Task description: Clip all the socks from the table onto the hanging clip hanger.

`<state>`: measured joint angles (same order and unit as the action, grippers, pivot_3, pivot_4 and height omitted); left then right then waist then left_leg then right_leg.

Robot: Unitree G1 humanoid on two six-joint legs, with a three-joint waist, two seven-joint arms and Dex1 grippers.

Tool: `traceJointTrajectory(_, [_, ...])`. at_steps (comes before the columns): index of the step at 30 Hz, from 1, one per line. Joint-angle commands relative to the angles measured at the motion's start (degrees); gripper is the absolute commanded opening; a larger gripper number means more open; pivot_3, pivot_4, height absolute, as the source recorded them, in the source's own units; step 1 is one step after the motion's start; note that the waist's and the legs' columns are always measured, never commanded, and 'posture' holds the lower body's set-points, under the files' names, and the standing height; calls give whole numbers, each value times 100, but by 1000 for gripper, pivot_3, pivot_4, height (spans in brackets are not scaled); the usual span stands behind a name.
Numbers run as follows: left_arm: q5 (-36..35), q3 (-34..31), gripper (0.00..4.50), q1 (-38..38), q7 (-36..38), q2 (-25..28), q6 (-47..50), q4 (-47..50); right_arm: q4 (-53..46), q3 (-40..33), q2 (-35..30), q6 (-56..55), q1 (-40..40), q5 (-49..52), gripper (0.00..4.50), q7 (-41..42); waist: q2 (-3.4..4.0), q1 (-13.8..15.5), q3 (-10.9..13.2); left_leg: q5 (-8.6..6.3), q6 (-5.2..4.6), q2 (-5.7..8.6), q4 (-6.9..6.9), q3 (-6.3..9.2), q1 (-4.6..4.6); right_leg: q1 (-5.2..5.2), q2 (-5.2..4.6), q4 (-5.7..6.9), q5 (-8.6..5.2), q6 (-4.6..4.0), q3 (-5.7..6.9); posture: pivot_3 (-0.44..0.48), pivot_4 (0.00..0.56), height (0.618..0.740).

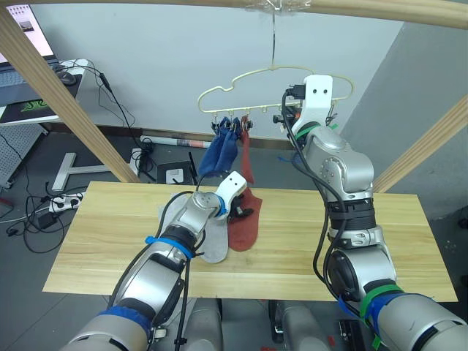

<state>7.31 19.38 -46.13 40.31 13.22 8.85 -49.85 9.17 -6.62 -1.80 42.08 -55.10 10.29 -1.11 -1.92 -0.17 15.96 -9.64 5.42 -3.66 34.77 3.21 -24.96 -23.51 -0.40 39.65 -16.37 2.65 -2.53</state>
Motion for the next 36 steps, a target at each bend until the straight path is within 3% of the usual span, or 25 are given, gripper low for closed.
traceJointTrajectory(1, [139, 50, 1697, 192, 94, -20, 78, -108, -299, -12, -3, -30, -127, 65, 46, 22, 0, -3, 0, 0, 0, 0, 0, 0, 1, 0, 0, 1, 0, 0, 0, 65, 210, 740])
traceJointTrajectory(7, [94, 11, 11, 284, 198, -22, 98, 28, -299, -3, -8, -24, -123, 65, 46, 39, 0, -3, -1, 1, -1, 0, 2, 0, 2, 0, 0, 6, 0, 0, 0, 62, 204, 740])
traceJointTrajectory(22, [-1055, -1010, 11, 266, 454, -520, 657, 1563, -429, -131, 73, 201, -175, 198, 46, -8, 1, -4, -1, 1, -1, 0, 3, 1, 0, -2, 0, 9, 0, 0, 0, 61, 201, 740])
traceJointTrajectory(36, [-1345, -1321, 11, -444, 240, -707, 864, 1865, -548, -199, 96, 419, -139, 336, 46, -84, 1, -16, -1, 1, -1, 0, 3, 1, 0, -2, 0, 8, 0, 0, 0, 50, 200, 740])
